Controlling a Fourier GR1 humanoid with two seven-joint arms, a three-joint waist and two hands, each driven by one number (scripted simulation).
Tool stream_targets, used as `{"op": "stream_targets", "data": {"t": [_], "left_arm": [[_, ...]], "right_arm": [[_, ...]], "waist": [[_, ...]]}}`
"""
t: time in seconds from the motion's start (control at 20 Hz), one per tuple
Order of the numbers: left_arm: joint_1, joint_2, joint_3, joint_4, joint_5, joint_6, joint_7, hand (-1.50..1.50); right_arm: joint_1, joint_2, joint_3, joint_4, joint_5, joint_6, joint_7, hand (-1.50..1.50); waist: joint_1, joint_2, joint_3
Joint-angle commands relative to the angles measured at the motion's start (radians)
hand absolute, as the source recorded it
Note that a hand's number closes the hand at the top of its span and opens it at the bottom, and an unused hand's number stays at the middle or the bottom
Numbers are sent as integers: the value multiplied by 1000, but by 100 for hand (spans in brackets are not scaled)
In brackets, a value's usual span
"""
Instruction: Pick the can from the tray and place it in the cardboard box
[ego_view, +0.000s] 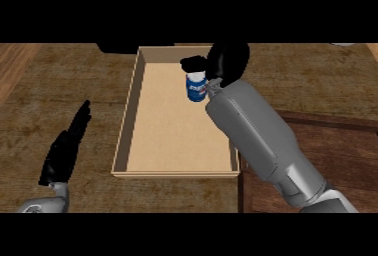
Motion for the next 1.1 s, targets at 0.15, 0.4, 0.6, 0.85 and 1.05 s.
{"op": "stream_targets", "data": {"t": [0.15, 0.4, 0.6, 0.85, 1.05], "left_arm": [[12, 35, 45, -6, 28, -19, 0, 0], [46, 15, 53, 1, 22, 8, -4, 0], [36, 14, 60, -9, 24, 13, 14, 0], [91, 44, 90, -35, 53, -18, -15, 0], [73, 25, 54, -20, 10, 2, -11, 0]], "right_arm": [[64, 5, -70, -133, -2, -308, -8, -150], [233, -34, -128, -317, 99, -317, 19, -150], [410, -85, -163, -529, 151, -274, 39, -150], [666, -140, -129, -961, 146, -97, 89, -150], [926, -244, -84, -1237, 69, -58, 50, -150]], "waist": [[-35, -10, 1], [-84, -22, 0], [-92, -23, 1], [-97, -28, 0], [-91, -21, 0]]}}
